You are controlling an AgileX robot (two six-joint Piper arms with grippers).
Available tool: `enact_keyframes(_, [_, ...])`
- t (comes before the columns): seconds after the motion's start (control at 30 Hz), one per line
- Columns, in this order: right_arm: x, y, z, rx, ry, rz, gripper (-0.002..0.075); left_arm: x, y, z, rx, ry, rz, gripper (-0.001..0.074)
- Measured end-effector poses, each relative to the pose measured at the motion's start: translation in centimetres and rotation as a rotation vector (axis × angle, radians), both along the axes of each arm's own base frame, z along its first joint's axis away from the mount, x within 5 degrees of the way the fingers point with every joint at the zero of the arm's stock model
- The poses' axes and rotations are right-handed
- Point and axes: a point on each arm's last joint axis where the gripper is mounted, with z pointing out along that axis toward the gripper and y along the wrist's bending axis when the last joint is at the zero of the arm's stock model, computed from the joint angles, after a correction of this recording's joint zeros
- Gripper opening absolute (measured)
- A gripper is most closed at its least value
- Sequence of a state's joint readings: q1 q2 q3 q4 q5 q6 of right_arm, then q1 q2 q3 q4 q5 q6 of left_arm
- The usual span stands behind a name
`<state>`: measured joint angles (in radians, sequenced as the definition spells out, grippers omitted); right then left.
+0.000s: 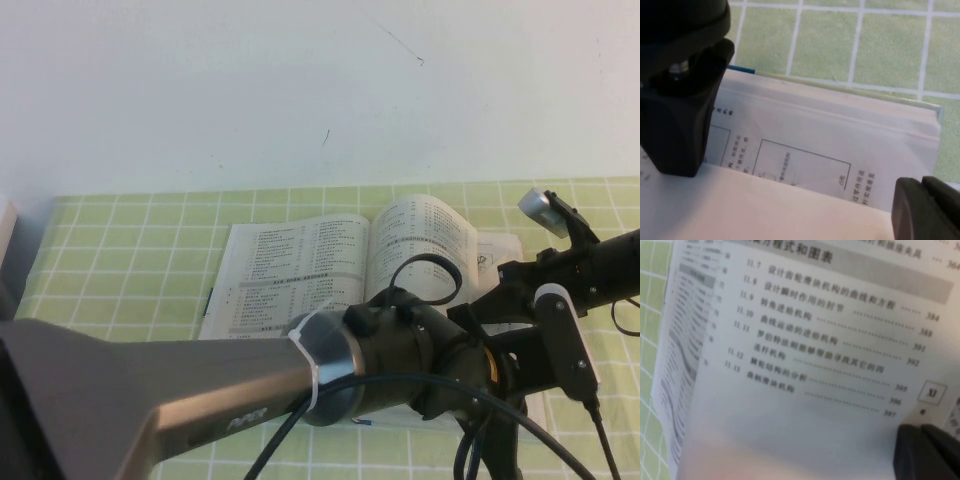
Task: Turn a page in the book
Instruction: Open the closed book
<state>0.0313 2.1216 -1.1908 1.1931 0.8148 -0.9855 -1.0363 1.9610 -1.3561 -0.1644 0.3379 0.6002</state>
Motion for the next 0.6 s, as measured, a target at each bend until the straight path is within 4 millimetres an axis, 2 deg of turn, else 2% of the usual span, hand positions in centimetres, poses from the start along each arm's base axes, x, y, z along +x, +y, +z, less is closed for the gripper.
enact_keyframes(0.13, [0.0, 0.0, 0.0, 0.001, -0.005, 0.006, -0.0002, 0.4, -0.4, -1.2, -0.008, -0.016, 0.013, -0.0004])
enact_keyframes(0.27, [0.0, 0.0, 0.0, 0.001, -0.007, 0.007, -0.0002, 0.7, -0.8, -1.6, -0.039, -0.030, 0.028, -0.0004])
enact_keyframes(0.43, [0.0, 0.0, -0.1, 0.000, -0.006, 0.008, -0.0002, 0.6, -0.7, -2.6, -0.002, -0.001, 0.031, -0.0004])
enact_keyframes(0.6, [0.0, 0.0, -0.1, 0.000, -0.009, 0.011, -0.0002, 0.4, -0.2, -2.4, 0.050, 0.030, 0.039, -0.0004])
